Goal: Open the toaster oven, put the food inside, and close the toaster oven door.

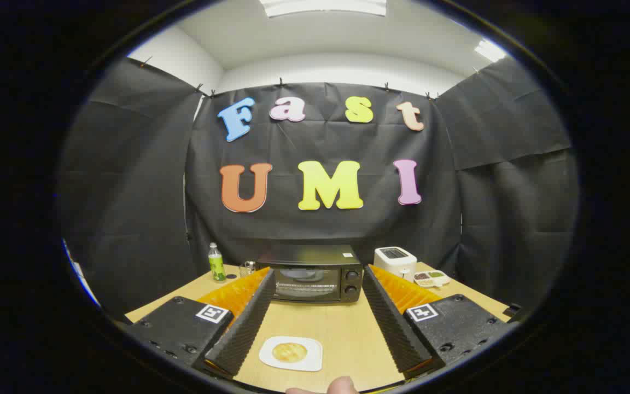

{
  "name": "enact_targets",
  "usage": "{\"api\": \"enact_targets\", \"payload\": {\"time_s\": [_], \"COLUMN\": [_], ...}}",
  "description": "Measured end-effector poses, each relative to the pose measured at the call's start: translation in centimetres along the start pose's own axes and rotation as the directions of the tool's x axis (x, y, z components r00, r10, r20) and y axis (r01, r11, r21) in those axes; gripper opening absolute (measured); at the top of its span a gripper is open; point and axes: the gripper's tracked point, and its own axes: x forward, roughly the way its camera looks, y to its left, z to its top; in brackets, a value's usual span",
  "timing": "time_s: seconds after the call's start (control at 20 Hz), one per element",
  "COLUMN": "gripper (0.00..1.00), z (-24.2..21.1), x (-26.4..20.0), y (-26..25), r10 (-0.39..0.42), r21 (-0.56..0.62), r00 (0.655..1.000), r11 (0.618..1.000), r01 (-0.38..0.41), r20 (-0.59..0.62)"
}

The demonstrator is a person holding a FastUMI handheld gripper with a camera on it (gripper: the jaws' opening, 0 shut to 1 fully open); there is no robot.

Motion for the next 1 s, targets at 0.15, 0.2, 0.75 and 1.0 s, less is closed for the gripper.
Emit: {"api": "enact_targets", "payload": {"time_s": [0.15,0.2,0.75,1.0], "gripper": [1.0,1.0,1.0,1.0], "z": [0.07,0.02,-0.53,-0.72], "x": [0.19,0.28,0.8,0.78], "y": [0.14,0.18,-0.01,0.11], "r10": [0.002,-0.001,-0.016,-0.017], "r21": [-0.005,-0.007,-0.006,-0.009], "r00": [1.0,1.0,1.0,1.0], "r11": [1.0,1.0,1.0,1.0], "r01": [-0.002,0.001,0.016,0.017], "r20": [0.002,0.003,-0.009,-0.012]}}
